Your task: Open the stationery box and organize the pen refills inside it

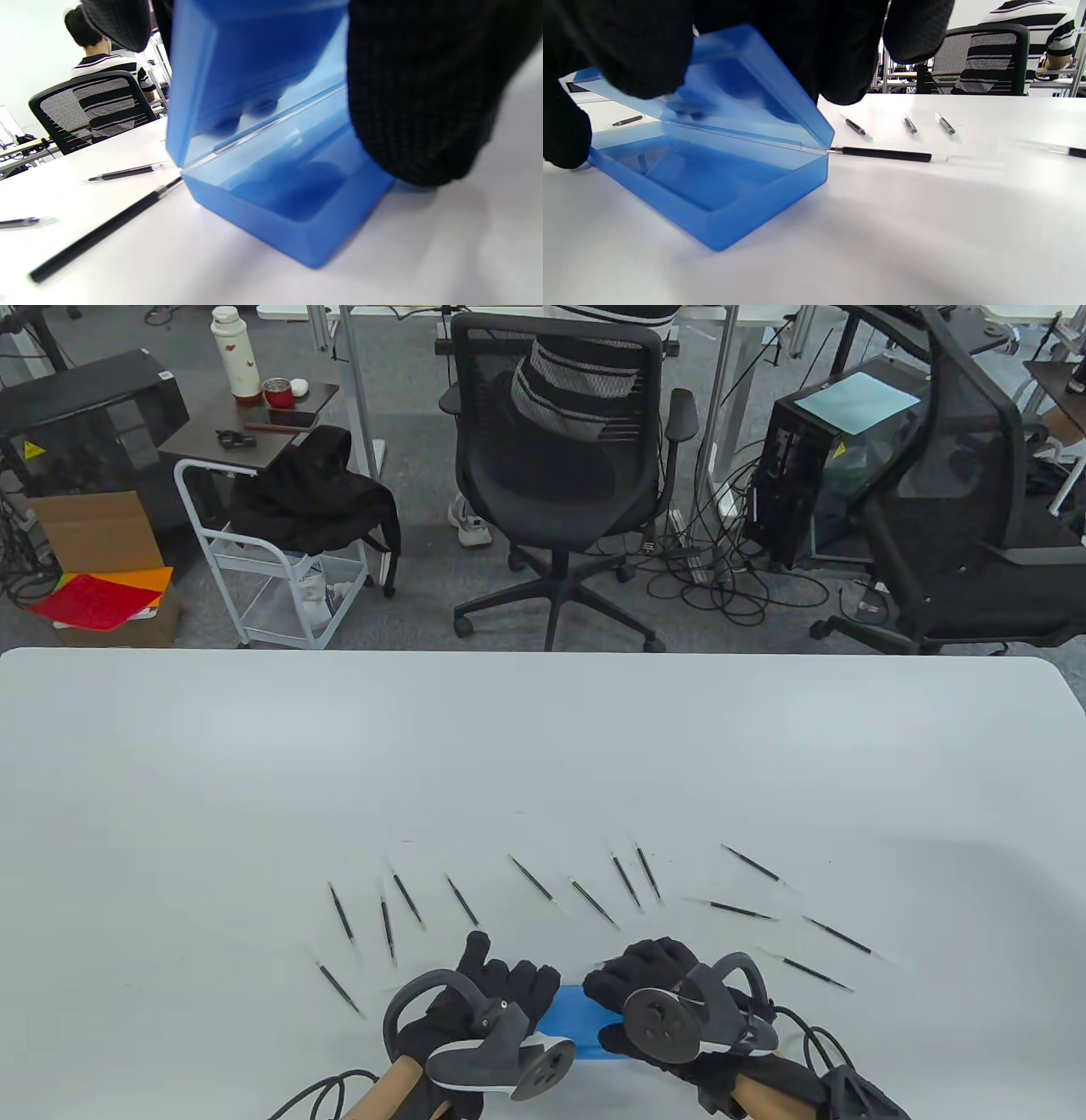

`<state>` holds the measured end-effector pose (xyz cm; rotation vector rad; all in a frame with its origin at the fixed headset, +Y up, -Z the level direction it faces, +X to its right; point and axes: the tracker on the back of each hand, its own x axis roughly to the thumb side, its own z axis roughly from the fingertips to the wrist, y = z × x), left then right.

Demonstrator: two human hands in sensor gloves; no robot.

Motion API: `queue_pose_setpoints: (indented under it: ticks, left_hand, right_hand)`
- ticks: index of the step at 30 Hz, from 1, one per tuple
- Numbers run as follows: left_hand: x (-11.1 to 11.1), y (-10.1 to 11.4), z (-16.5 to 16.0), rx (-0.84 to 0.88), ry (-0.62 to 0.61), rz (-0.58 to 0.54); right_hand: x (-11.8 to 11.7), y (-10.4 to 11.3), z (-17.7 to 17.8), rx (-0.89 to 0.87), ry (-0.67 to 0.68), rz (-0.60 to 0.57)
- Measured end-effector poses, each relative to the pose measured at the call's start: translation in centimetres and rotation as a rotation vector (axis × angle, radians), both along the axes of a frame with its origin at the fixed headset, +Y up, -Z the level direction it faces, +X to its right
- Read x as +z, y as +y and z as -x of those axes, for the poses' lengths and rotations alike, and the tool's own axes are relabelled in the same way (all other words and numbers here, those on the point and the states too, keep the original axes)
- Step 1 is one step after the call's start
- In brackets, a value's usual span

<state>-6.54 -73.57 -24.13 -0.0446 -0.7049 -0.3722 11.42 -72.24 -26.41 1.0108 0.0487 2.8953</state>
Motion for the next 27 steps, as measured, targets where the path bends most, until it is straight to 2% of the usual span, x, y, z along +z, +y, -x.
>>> queue_pose_setpoints:
  ticks: [4, 10, 18, 27]
  left_hand:
    - [-0.1, 0.1, 0.2, 0.016, 0.021, -0.015]
    - [0.1, 0.1, 0.2, -0.059, 0.086, -0.088]
    - [-0.2, 0.2, 0.5, -0.05, 0.107, -0.072]
    - [-0.3, 0.2, 0.5, -0.057, 0.112, -0.062]
  right_hand:
    - [-0.6, 0.3, 0.0, -0.015, 0.002, 0.039]
    - [-2.3, 0.7, 0.2, -0.03, -0.025, 0.102]
    - [-5.6, 0.6, 0.4, -0.037, -0.055, 0.254]
    - [-6.1, 0.2, 0.0, -0.101, -0.06, 0.278]
